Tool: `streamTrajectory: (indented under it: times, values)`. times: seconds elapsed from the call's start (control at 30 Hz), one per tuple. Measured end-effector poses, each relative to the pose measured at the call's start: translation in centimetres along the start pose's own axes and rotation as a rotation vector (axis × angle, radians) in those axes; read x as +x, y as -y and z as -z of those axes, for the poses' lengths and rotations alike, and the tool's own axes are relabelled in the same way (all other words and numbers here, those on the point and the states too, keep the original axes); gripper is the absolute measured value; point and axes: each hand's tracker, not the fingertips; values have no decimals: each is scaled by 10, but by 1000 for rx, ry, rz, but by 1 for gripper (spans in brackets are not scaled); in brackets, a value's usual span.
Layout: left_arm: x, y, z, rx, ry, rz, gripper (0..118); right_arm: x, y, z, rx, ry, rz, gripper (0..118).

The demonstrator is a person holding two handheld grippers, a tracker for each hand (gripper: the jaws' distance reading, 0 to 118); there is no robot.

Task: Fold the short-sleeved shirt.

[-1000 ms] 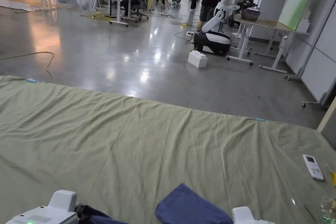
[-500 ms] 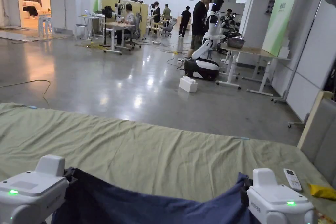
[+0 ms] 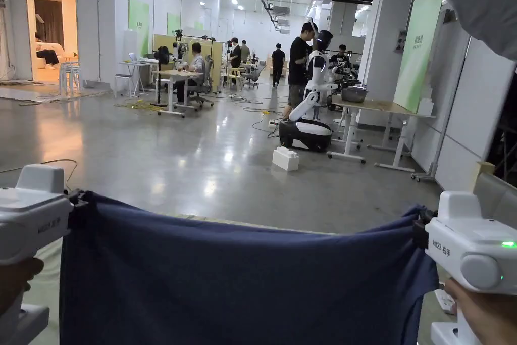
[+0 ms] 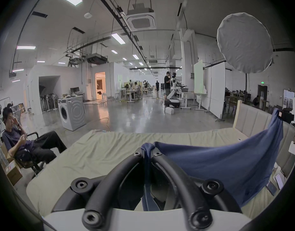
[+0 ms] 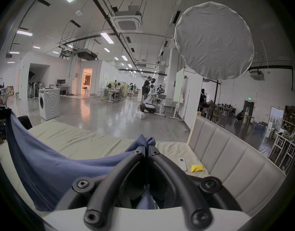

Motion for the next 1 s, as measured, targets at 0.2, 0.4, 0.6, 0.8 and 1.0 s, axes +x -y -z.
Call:
streamTrajectory:
  times: [0.2,0.4,0.6,0.8,1.0]
  values:
    - [1,-51,9,40,-8,8,6,2,-42,9,45,12,5,3]
    - [9,-90,27,52,-14,4,6,1,-79,32,75,45,16,3]
    - [15,-120,60,60,-32,32,6,-1,-109,68,86,79,12,3]
    - [20,-144,95,70,-30,22,6,2,-125,105,85,104,56,3]
    - [32,-156,123,77,-55,54,6,-3,-130,127,122,147,-10,3]
